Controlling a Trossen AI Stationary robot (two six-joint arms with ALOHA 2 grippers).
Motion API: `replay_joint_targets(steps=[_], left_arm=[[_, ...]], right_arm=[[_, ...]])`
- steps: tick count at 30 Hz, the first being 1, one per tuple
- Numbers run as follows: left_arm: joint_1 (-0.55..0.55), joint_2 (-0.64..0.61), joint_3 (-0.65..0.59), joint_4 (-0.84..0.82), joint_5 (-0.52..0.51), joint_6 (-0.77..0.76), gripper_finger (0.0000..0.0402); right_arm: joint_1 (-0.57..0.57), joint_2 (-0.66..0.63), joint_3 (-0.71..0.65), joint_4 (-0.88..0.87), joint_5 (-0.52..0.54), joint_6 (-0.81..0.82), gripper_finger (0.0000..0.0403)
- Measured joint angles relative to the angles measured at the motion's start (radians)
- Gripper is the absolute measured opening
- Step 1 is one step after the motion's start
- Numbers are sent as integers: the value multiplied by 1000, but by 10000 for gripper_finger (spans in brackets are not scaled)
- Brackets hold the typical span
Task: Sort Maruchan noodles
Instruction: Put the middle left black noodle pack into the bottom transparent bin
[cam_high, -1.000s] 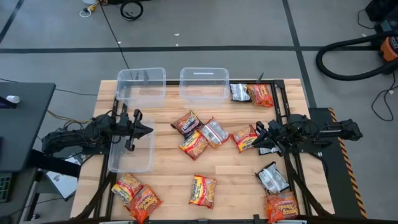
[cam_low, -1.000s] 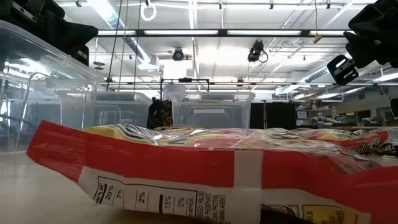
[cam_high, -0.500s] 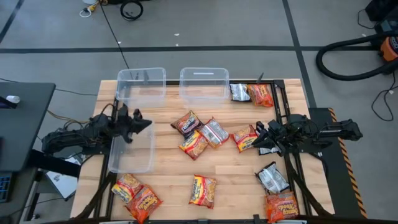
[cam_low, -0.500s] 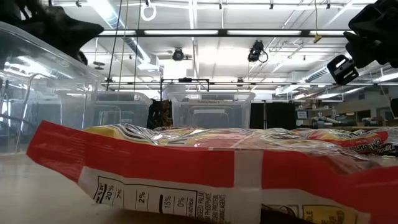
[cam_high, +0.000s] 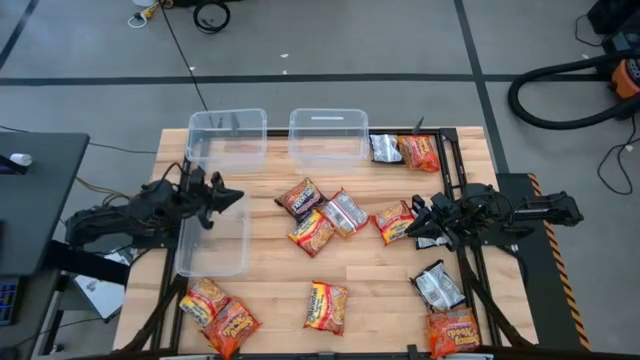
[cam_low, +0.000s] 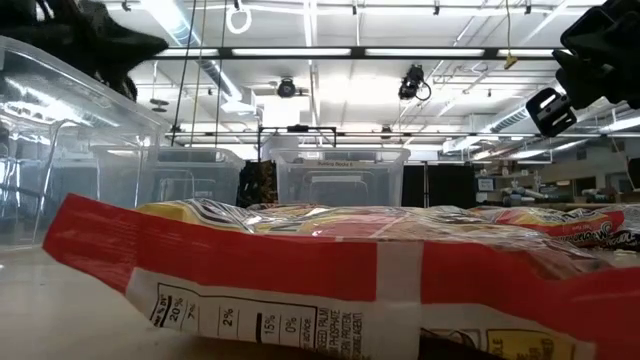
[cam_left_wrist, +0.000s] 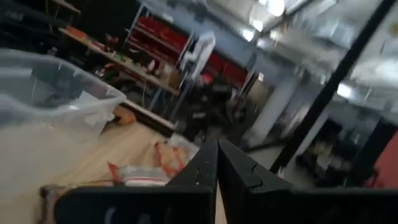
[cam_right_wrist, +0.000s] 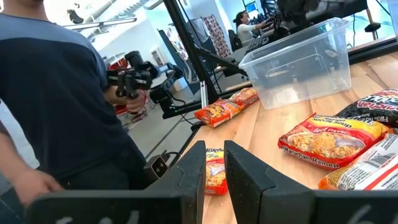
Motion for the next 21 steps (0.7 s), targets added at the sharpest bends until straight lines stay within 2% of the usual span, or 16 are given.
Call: replay_joint_targets(steps=[4,9,16,19,21], left_arm=[[-36,119,194,-257,-26,180,11],[-74,329,424,-480,-89,253,11],[-134,702,651,-498,-236,259,19],[-145,884,752,-505,-283,282,44],[-144,1000,826,-530,-286,292,67]], right_arm=[[0,0,0,0,0,0,65],[0,0,0,0,0,0,64],[0,0,0,0,0,0,65],[0,0,0,0,18,-28,65],[-6,0,0,0,70,-130,65]])
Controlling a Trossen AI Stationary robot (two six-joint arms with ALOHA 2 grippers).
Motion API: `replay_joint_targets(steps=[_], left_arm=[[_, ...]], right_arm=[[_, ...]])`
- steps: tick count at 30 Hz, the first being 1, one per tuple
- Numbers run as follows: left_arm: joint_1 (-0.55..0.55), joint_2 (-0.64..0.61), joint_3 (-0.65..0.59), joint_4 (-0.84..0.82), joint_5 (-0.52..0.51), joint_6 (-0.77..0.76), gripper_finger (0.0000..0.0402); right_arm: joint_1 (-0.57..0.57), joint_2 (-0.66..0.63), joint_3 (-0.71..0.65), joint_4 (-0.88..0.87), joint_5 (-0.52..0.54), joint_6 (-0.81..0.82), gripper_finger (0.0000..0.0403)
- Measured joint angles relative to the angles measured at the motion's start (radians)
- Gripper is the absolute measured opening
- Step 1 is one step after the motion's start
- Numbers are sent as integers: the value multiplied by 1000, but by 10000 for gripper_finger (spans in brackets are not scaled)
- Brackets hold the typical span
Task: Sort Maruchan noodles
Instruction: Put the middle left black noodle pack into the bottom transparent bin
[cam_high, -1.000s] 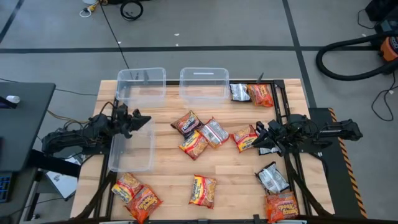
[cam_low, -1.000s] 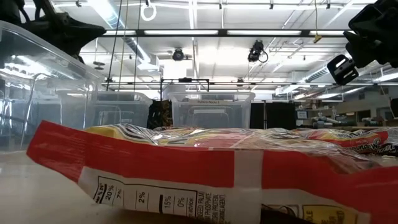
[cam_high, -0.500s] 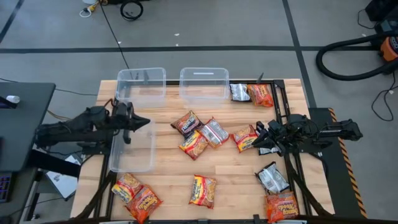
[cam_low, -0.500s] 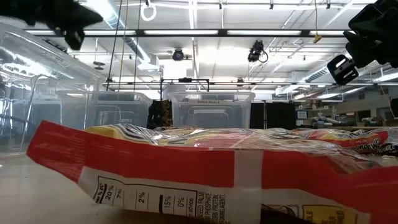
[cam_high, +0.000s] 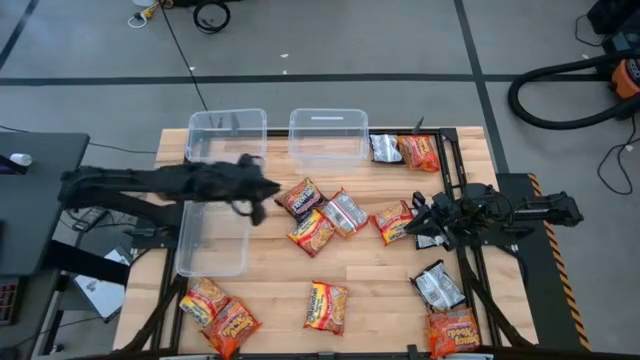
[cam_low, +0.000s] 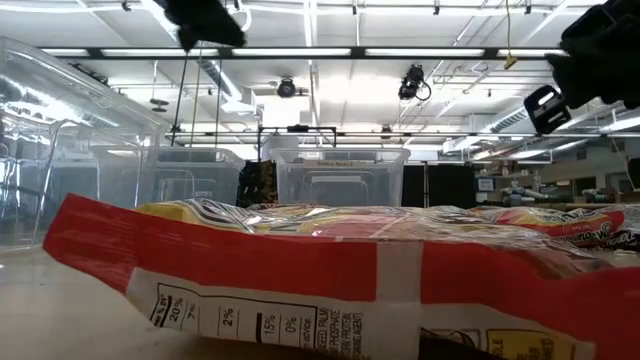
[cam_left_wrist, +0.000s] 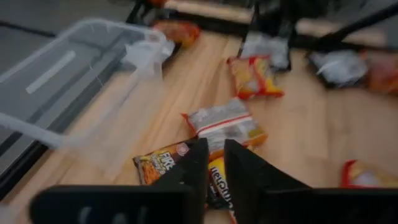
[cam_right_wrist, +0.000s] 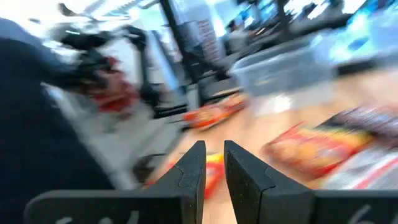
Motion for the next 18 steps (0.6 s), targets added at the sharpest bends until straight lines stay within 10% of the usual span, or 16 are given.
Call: replay_joint_targets(steps=[10,18], left_arm=[[39,514,395,-285,1,-76,186],[19,815,630,-412,-41,-227,191]], right_arm=[[-3,0,0,18,133,-141,64],[-3,0,0,94,220,45,64]])
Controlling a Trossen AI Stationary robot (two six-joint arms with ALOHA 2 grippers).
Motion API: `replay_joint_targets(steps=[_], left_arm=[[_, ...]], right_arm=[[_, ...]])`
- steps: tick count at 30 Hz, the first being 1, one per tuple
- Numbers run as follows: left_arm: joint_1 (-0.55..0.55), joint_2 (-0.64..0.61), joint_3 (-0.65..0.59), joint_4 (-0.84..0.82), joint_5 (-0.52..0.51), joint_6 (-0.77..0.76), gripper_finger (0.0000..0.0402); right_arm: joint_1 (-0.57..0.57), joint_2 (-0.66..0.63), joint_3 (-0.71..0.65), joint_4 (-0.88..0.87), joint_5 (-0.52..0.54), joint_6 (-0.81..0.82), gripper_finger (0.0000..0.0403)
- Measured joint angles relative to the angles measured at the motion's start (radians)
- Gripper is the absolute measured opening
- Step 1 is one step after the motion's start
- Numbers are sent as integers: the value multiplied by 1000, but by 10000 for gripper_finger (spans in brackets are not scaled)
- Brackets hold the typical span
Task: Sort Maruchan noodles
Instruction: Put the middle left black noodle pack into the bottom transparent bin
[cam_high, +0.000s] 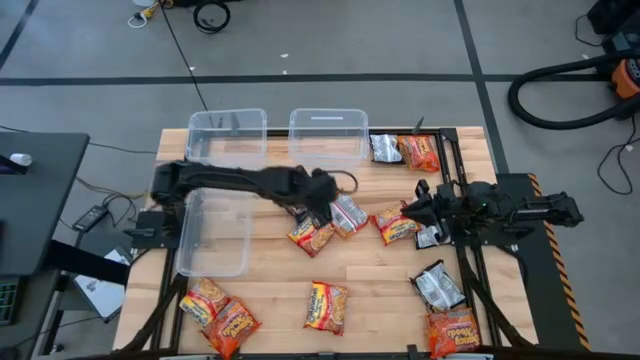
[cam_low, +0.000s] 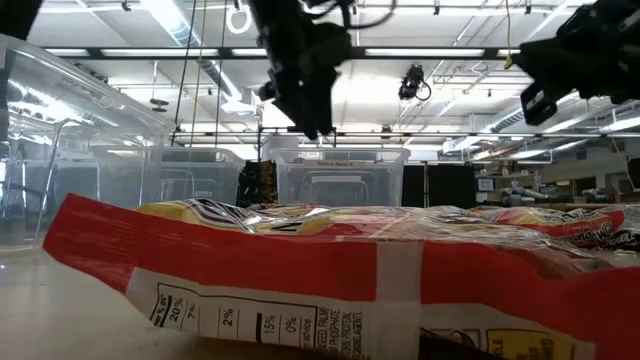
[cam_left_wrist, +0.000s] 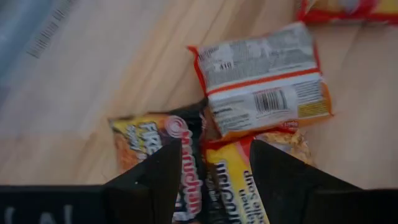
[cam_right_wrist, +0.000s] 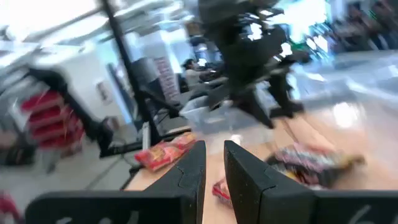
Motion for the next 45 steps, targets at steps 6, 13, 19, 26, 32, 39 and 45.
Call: replay_joint_targets(steps=[6,13,19,26,32,39,45], left_arm=[[-21,159,140,-159,-61,-148,188],[12,242,143,-182,-61,-301,188],[35,247,143,-195,-60,-304,188],[30,279,137,-223,-53,-272,188],[24,325,138,-226,-59,-275,188],[21,341,140,-229,-52,-153,160],[20,341,141,-236,-37,-59,68]], right_arm=[[1,0,0,11,-56,204,65],[0,0,0,19,-91,164,64],[0,0,0,10,-82,154,64],[0,3,0,-25,-79,155,64],[0,10,0,-25,-51,155,65],[0,10,0,-20,-48,159,64],[0,10,0,-19,-38,129,65]])
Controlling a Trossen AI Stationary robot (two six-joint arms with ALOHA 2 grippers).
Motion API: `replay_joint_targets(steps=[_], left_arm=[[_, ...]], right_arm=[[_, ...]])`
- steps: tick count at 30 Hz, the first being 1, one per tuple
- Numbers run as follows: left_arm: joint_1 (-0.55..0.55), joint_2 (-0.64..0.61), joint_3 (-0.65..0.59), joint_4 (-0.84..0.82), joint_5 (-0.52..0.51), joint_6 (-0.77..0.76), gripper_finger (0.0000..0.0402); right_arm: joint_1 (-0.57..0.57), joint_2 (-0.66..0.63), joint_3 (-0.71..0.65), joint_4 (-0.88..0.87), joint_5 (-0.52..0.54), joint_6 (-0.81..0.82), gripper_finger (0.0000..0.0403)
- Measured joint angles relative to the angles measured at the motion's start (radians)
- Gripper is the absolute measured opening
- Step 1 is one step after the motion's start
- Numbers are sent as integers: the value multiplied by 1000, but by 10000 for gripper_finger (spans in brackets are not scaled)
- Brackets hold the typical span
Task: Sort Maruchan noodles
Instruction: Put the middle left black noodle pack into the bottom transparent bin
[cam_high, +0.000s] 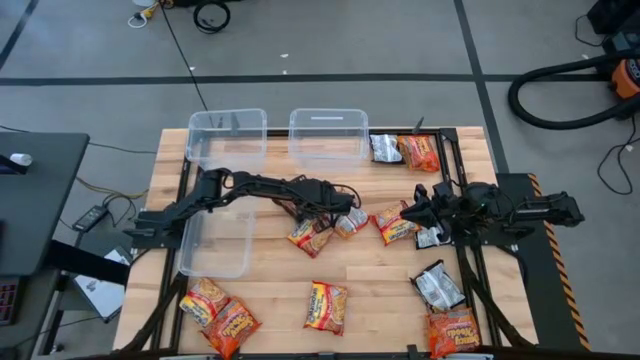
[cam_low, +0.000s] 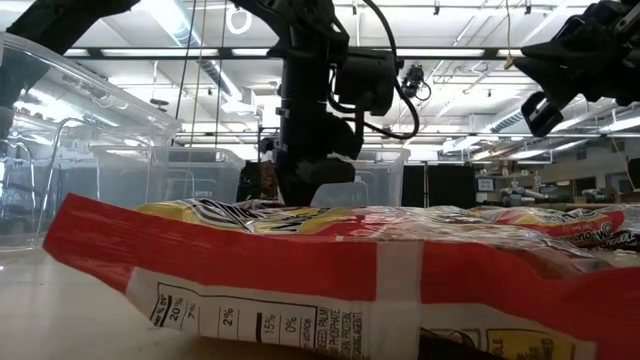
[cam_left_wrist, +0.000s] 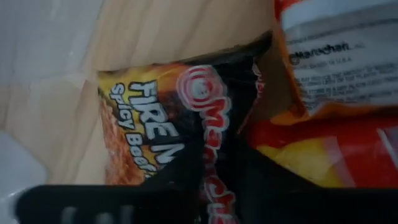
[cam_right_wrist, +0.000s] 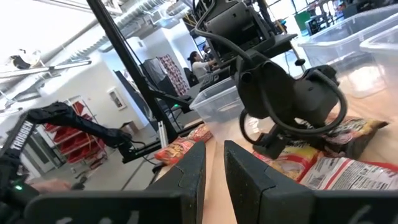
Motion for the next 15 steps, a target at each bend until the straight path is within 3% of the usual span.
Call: replay_joint_targets(steps=[3,10,15], left_arm=[[0,-10,-1,-20,22,45,17],[-1,-77,114,-166,92,191,12],[-14,-143,260,-271,279,366,11]], right_arm=[[0,0,0,0,2,-23,65],[0,0,0,0,1,-26,65],[0,0,0,-4,1,-75,65]])
